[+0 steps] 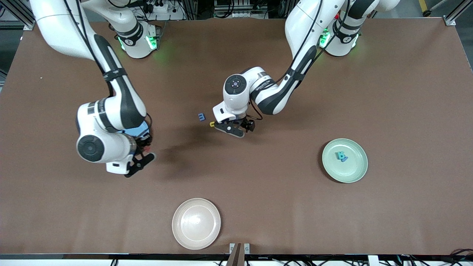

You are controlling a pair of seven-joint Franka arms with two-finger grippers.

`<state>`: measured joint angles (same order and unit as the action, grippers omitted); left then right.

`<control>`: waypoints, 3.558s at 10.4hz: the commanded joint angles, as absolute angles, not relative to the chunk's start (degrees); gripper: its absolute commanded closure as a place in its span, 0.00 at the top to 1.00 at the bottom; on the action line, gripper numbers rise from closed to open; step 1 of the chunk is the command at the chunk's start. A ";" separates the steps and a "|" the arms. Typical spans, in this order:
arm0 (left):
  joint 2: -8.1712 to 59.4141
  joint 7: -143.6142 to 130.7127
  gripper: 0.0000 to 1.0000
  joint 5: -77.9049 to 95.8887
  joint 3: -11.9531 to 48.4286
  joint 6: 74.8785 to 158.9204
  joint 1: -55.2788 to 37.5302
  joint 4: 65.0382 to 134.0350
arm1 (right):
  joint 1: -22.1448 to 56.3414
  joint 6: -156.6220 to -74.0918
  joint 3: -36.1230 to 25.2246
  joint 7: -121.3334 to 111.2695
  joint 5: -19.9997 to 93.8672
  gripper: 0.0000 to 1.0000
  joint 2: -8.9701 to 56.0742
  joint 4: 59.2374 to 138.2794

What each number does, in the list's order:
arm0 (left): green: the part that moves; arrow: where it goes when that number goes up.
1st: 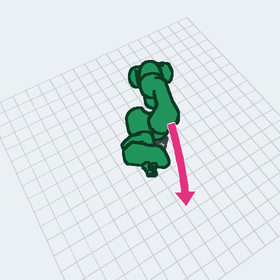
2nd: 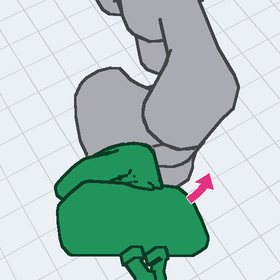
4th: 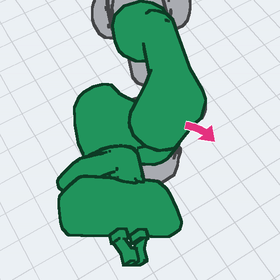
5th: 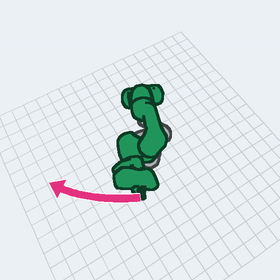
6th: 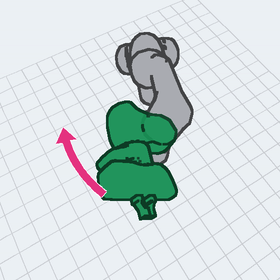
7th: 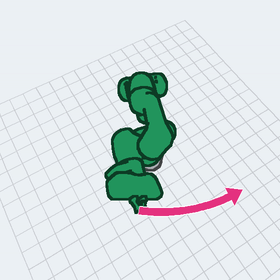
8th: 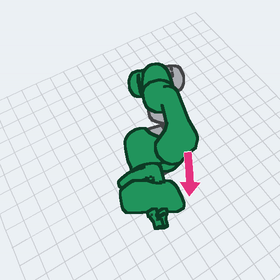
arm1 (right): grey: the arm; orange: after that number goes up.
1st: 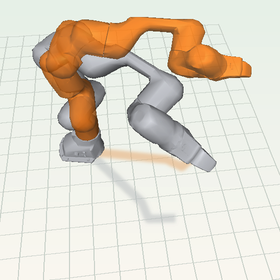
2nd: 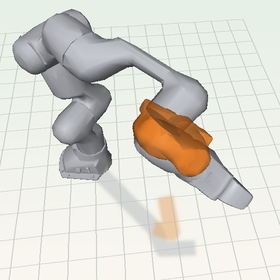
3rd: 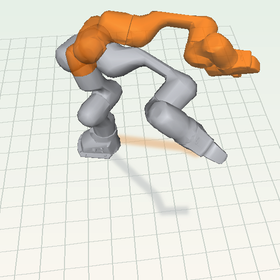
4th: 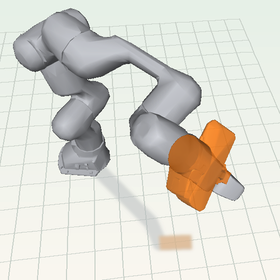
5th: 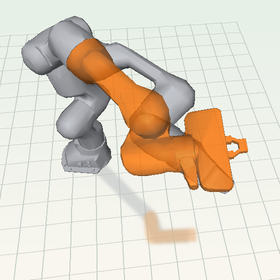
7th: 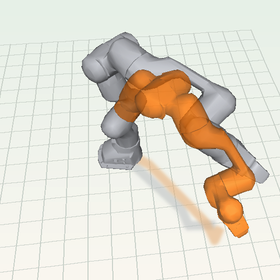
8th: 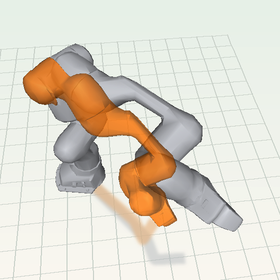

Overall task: Sort upper and lower case letters into plates
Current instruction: 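Grasp the H with the left gripper while the right gripper places the w, then place the H on the green plate while the right gripper reaches the E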

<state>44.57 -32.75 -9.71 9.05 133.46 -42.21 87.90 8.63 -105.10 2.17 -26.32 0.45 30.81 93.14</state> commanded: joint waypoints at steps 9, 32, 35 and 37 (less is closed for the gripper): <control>50.27 -40.25 0.81 -10.11 8.44 133.42 -43.42 82.18 | 5.10 -117.43 -0.79 -29.79 -1.14 1.00 21.80 112.60; 37.97 -26.38 0.00 -12.82 17.67 113.47 -8.12 89.63 | 14.49 -133.27 17.12 2.26 5.71 1.00 21.35 117.66; 37.88 -23.12 0.00 -18.72 17.67 113.73 0.77 92.72 | 18.88 -141.58 17.58 3.25 5.28 1.00 22.06 121.90; 37.88 -22.68 0.00 -18.72 17.58 113.82 3.59 92.64 | 20.91 -141.59 17.58 5.70 4.84 1.00 22.85 121.99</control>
<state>39.97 -22.91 -17.27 16.66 113.45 1.97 90.53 19.88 -140.93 17.47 3.38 5.26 22.90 121.27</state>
